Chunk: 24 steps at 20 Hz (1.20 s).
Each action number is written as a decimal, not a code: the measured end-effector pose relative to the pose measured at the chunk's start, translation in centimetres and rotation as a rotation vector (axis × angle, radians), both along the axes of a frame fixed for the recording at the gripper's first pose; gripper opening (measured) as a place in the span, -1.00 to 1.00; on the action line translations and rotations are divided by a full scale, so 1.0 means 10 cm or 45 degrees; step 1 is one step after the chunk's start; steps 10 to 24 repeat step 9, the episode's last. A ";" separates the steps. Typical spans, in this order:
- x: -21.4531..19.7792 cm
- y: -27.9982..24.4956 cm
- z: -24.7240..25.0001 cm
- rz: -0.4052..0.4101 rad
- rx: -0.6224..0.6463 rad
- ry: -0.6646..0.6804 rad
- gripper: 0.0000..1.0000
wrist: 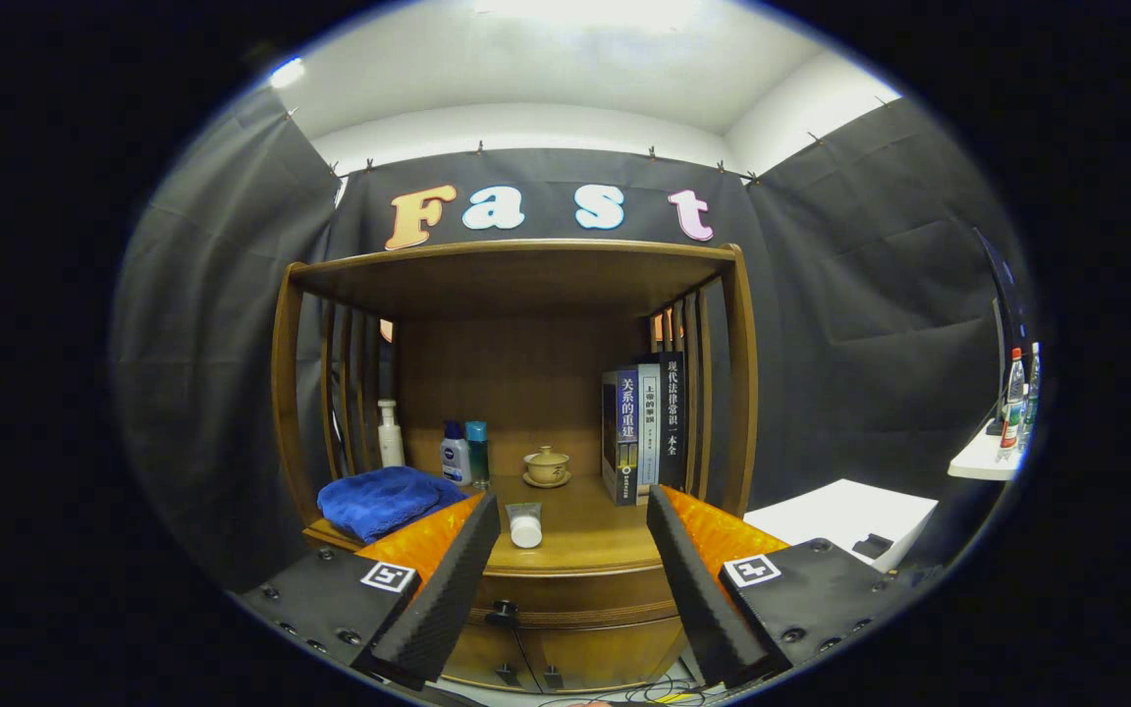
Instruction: Pull open the drawer, take out the items inside it, and place them on the countertop above the cabinet.
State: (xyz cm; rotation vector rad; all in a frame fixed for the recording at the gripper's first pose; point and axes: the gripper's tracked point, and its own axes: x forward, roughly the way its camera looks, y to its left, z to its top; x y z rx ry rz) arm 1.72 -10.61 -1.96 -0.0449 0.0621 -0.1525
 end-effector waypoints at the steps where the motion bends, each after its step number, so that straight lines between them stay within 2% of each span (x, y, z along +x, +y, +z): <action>1: 0.00 0.01 -0.01 0.006 0.003 0.005 0.96; 24: 0.03 -0.01 -0.05 0.007 0.013 0.014 0.97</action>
